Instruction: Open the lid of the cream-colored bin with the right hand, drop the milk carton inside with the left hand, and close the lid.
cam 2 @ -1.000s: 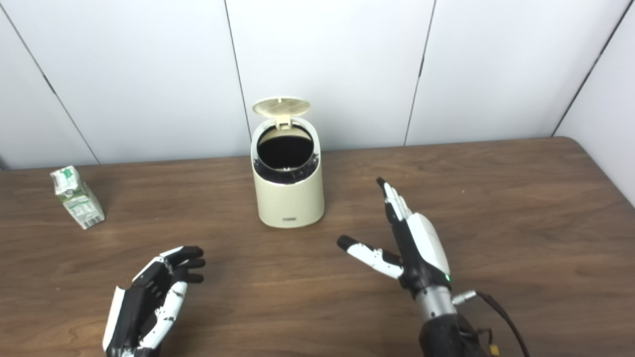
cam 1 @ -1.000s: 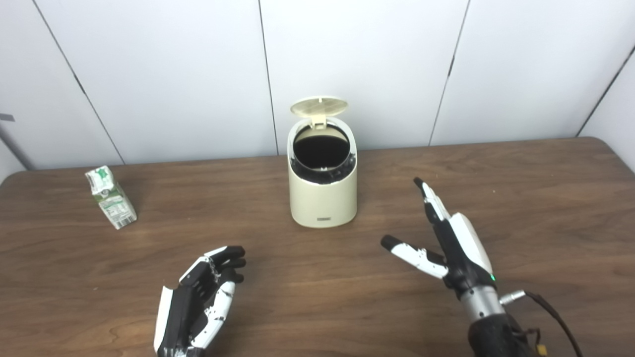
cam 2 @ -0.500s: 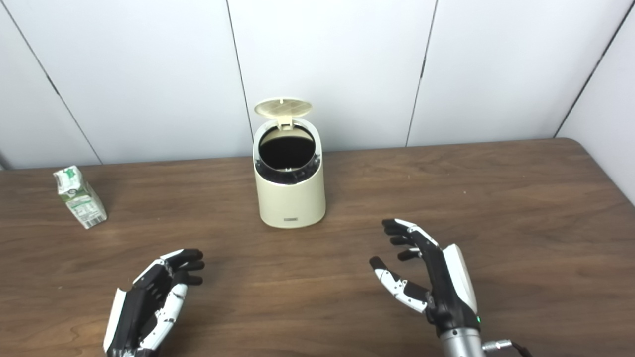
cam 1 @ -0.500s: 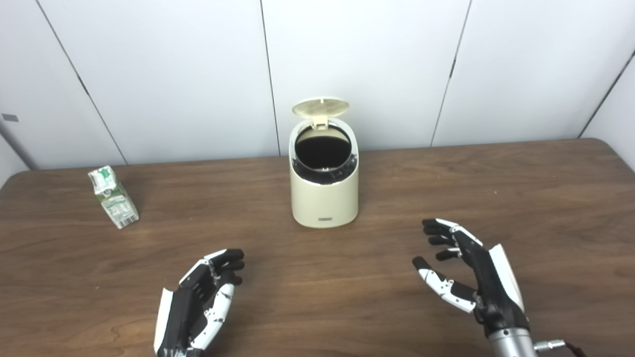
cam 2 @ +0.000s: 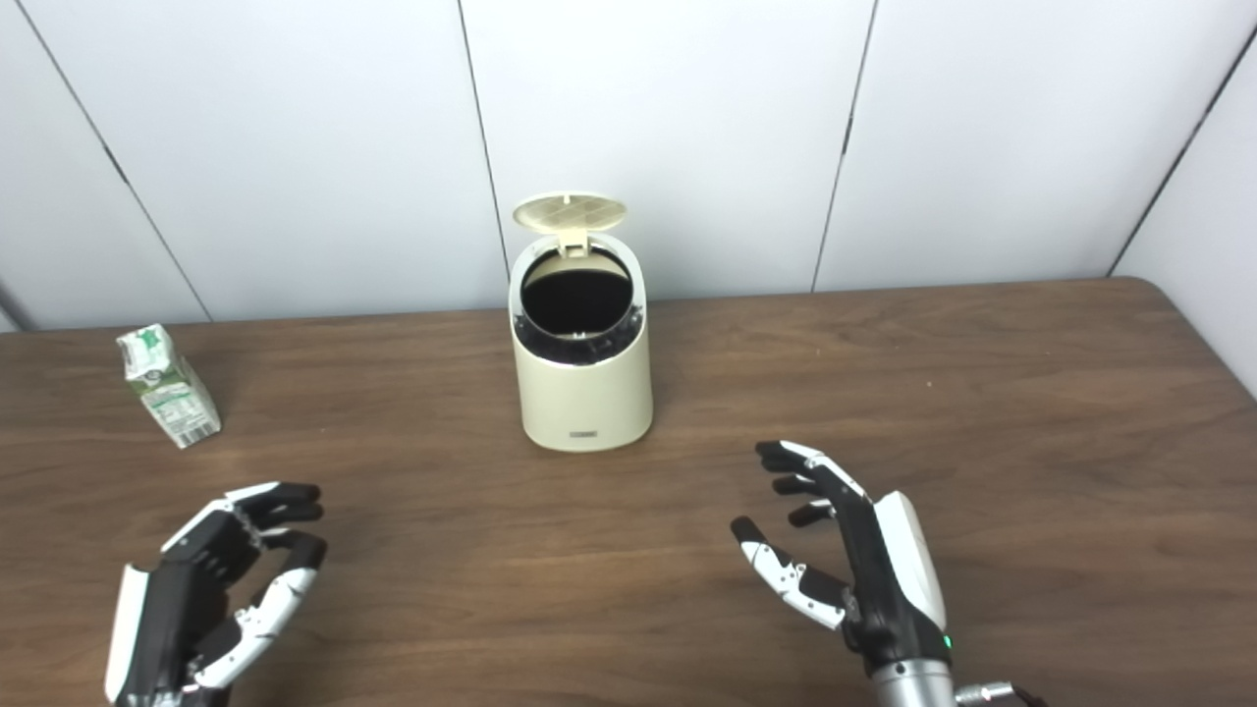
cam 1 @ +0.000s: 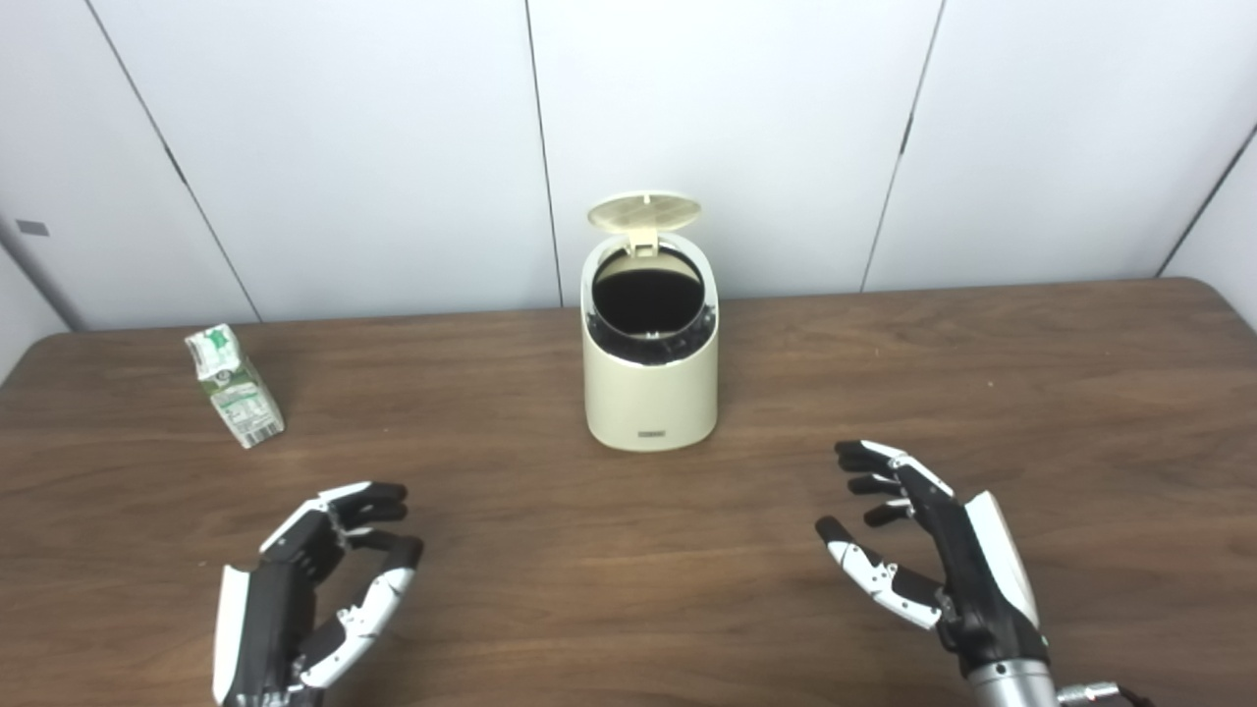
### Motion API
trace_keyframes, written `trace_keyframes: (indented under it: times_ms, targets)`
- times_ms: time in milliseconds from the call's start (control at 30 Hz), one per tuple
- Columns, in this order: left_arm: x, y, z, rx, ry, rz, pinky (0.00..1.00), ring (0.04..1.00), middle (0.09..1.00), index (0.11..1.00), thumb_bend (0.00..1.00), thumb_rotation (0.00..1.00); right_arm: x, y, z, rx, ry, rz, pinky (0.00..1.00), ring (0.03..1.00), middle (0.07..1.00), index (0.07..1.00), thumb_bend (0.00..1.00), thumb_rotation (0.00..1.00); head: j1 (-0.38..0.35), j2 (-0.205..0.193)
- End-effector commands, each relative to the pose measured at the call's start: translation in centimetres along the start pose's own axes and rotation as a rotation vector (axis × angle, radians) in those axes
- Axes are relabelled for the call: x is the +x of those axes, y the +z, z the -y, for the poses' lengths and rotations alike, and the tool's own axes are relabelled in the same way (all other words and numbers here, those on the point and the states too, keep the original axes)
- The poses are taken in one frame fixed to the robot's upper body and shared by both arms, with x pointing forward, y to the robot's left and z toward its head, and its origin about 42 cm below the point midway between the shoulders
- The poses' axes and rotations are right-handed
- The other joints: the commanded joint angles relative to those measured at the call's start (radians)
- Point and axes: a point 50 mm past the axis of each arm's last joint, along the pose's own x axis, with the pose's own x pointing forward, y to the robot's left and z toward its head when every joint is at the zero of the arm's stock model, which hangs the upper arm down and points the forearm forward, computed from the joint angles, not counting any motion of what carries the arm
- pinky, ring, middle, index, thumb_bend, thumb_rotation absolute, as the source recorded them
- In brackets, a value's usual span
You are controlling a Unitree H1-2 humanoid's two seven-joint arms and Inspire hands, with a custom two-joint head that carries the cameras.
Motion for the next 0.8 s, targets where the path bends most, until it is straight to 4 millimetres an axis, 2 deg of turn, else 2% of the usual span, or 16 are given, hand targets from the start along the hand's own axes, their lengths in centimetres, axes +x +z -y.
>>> trace_keyframes:
  times_ms: [0,33,100,133,267,333,467,567,600,667,700,733,767]
  targets:
    - [-3.8,-0.3,-1.4,0.009,0.068,-0.101,0.55,0.646,0.668,0.659,0.58,0.24,-0.1,0.2,0.4,0.000,-0.031,0.054,0.56,0.702,0.743,0.738,0.18,0.26,0.001,0.000]
    - [-3.9,-0.4,-2.2,0.018,0.094,-0.111,0.55,0.644,0.668,0.659,0.63,0.24,0.0,0.0,0.6,-0.001,-0.033,0.055,0.57,0.706,0.743,0.738,0.18,0.26,0.015,-0.003]
    - [-3.9,-0.6,-3.9,0.043,0.135,-0.120,0.57,0.658,0.685,0.681,0.64,0.24,0.1,-0.5,0.8,0.004,-0.037,0.062,0.57,0.708,0.742,0.736,0.18,0.25,0.038,-0.005]
    - [-3.8,-0.8,-4.8,0.059,0.160,-0.122,0.59,0.674,0.703,0.702,0.66,0.23,0.2,-0.7,1.0,0.004,-0.037,0.063,0.57,0.705,0.740,0.732,0.18,0.19,0.046,-0.005]
    - [-2.9,-1.8,-7.8,0.090,0.260,-0.137,0.62,0.703,0.734,0.733,0.71,0.19,0.7,-1.5,1.5,-0.003,-0.046,0.072,0.58,0.715,0.745,0.738,0.18,0.12,0.099,-0.010]
    - [-2.4,-2.4,-8.9,0.057,0.302,-0.168,0.65,0.733,0.756,0.747,0.71,0.18,0.9,-2.0,1.5,-0.003,-0.056,0.087,0.57,0.710,0.741,0.734,0.18,0.12,0.114,-0.014]
    - [-1.3,-3.9,-10.5,0.023,0.362,-0.220,0.71,0.773,0.796,0.782,0.78,0.18,1.3,-2.7,1.6,0.008,-0.060,0.081,0.56,0.703,0.738,0.734,0.18,0.12,0.129,-0.021]
    - [-0.6,-4.7,-11.7,0.051,0.386,-0.226,0.72,0.787,0.806,0.790,0.81,0.19,1.4,-2.9,1.5,0.025,-0.062,0.068,0.56,0.698,0.738,0.736,0.18,0.07,0.139,-0.032]
    - [-0.3,-4.9,-12.1,0.061,0.400,-0.224,0.72,0.787,0.802,0.788,0.81,0.20,1.5,-2.9,1.5,0.030,-0.064,0.068,0.52,0.665,0.729,0.733,0.18,0.06,0.142,-0.034]
    - [0.4,-5.5,-13.0,0.088,0.424,-0.217,0.73,0.795,0.795,0.779,0.82,0.20,1.7,-3.1,1.6,0.046,-0.067,0.070,0.50,0.652,0.718,0.726,0.17,0.03,0.158,-0.039]
    - [0.6,-6.2,-13.9,0.100,0.432,-0.218,0.76,0.806,0.800,0.782,0.81,0.20,1.7,-3.2,1.6,0.052,-0.067,0.069,0.51,0.660,0.720,0.725,0.17,0.03,0.158,-0.039]
    - [0.8,-7.1,-14.8,0.114,0.439,-0.220,0.86,0.865,0.843,0.821,0.76,0.15,1.8,-3.3,1.6,0.054,-0.067,0.066,0.52,0.667,0.724,0.726,0.17,0.02,0.177,-0.042]
    - [1.1,-8.3,-16.0,0.129,0.439,-0.222,0.91,0.892,0.864,0.843,0.73,0.12,1.8,-3.3,1.8,0.053,-0.066,0.062,0.53,0.676,0.725,0.726,0.17,0.01,0.201,-0.040]
